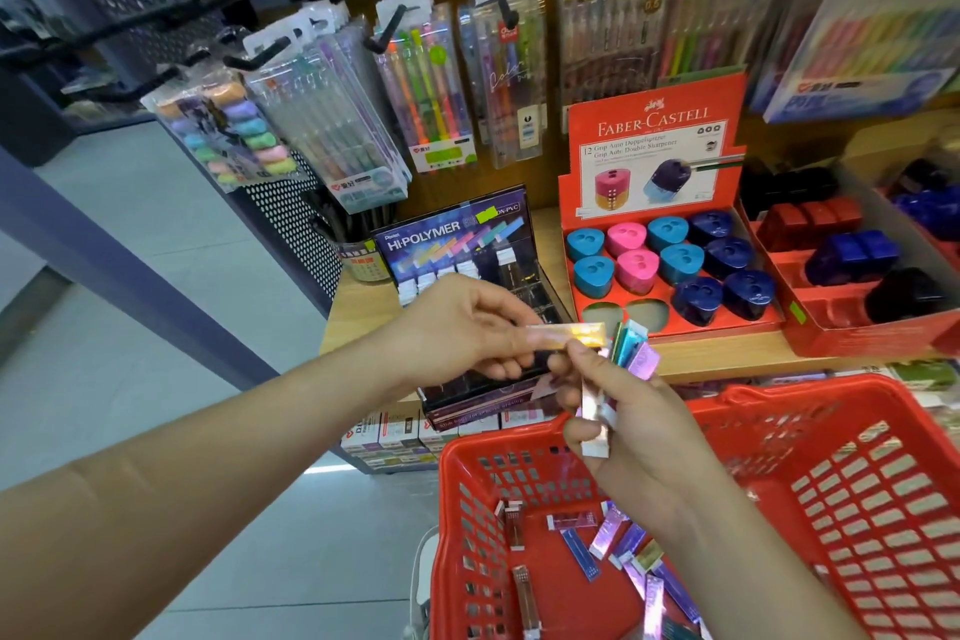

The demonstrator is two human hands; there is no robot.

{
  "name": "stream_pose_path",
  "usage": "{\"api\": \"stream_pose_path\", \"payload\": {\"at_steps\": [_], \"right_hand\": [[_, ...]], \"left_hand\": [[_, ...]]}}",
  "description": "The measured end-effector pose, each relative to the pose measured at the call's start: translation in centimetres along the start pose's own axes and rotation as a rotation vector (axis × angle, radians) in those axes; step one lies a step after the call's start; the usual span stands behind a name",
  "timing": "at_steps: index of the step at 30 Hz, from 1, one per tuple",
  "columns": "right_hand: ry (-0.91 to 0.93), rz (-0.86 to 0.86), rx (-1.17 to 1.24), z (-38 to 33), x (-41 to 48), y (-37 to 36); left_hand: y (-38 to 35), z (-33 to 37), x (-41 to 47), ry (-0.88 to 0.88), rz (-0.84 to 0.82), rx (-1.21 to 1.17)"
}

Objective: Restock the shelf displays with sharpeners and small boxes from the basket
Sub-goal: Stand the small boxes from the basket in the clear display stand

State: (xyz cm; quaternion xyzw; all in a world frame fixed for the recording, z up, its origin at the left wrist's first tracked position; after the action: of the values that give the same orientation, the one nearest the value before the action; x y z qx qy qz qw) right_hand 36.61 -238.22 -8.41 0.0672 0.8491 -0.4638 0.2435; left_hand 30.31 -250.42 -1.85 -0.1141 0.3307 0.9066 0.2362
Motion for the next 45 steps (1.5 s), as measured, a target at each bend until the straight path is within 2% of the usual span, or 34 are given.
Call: {"api": "stream_pose_path", "payload": {"at_steps": [5, 8, 12, 17, 27, 32, 35, 37, 40, 45], "right_hand": [[-0.100, 0.001, 0.092, 0.1, -0.2, 0.3], [-0.086, -0.014, 0.066, -0.5, -0.4, 0.2], [-0.053, -0.002, -0.030, -1.2, -0.2, 0.5], [-0.032, 0.010, -0.066, -1.9, 0.5, 1.2], [-0.070, 0.013, -0.033, -2.7, 0.8, 1.4], [-0.084, -0.019, -0.098, -2.6, 0.8, 1.0], [-0.077, -0.007, -0.116, -2.7, 0.8, 1.2], [-0.077, 0.009, -0.115, -2.8, 0.8, 1.4], [-0.083, 0.017, -0.121, -2.9, 0.8, 1.5], [-0.092, 0.049, -0.119, -2.7, 0.6, 1.4]], "left_hand": [[5.4, -1.1, 0.7, 0.011, 0.338, -0.023], [8.3, -1.3, 1.3, 0.015, 0.505, 0.161], [9.4, -0.8, 2.7, -0.028, 0.594, 0.357], [8.4, 0.3, 4.4, -0.068, 0.615, 0.571], [6.7, 1.1, 7.1, -0.101, 0.582, 0.833], [6.5, 1.9, 8.1, -0.103, 0.529, 0.826], [7.7, 2.6, 7.6, -0.058, 0.536, 0.691], [8.7, 2.4, 6.9, -0.012, 0.478, 0.639], [9.2, 1.4, 5.6, -0.002, 0.376, 0.694], [8.6, -0.5, 5.0, -0.017, 0.326, 0.865]]}}
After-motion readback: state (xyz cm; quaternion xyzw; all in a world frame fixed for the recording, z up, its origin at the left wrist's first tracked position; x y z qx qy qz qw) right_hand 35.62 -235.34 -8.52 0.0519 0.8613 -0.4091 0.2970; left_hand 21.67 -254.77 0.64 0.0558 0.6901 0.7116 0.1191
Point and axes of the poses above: each hand's wrist, its own x-axis towards the middle knuckle, its own y-axis out of the back of the hand, z = x × y, the point moved 7 cm from there along x, towards the middle knuckle, and after that the axes turned 14 degrees about x, right-handed, at the moved point
